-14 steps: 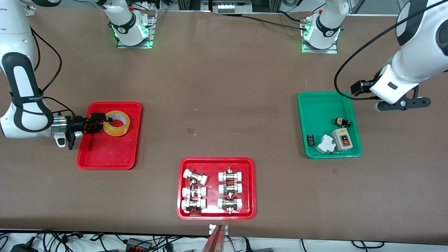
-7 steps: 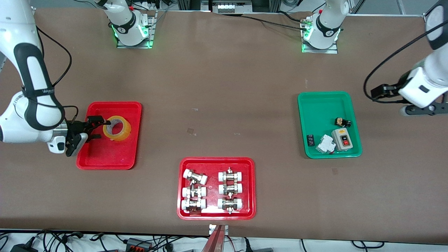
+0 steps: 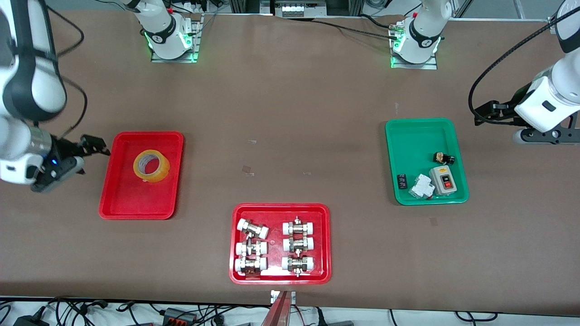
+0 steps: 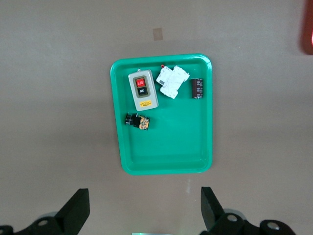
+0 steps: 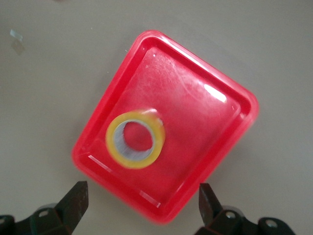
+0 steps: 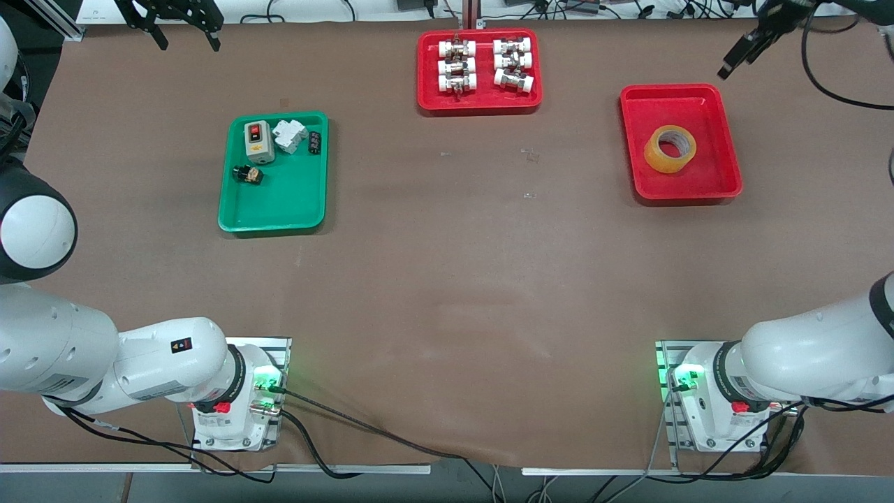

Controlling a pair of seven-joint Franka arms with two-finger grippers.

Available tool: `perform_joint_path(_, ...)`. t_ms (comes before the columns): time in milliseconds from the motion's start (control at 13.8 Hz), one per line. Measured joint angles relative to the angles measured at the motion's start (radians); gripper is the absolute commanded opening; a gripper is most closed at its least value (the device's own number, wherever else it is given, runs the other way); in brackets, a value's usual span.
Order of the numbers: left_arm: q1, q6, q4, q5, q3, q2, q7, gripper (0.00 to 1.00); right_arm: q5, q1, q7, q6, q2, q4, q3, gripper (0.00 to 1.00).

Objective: Left arm passes tape to right arm into tray

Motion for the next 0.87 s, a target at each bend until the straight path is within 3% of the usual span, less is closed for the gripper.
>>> perform_joint_path(434, 0.004, -0.005, 0.0, 0.0, 0.0, -0.002, -0.006, 1.0, -0.067, 0.142, 0.43, -0.136, -0.211, -0.017, 0.009, 1.0)
perform_joint_path(651, 0.004, -0.005, 0.0, 0.0, 0.0, -0.002, -0.006, 1.0, -0.068, 0.157, 0.535, -0.137, -0.259, -0.044, 0.011, 1.0)
perform_joint_path(868, 0.004, -0.005, 0.0, 0.0, 0.0, -0.002, -0.006, 1.0, -0.068, 0.156, 0.565, -0.158, -0.261, -0.004, 0.0, 1.0)
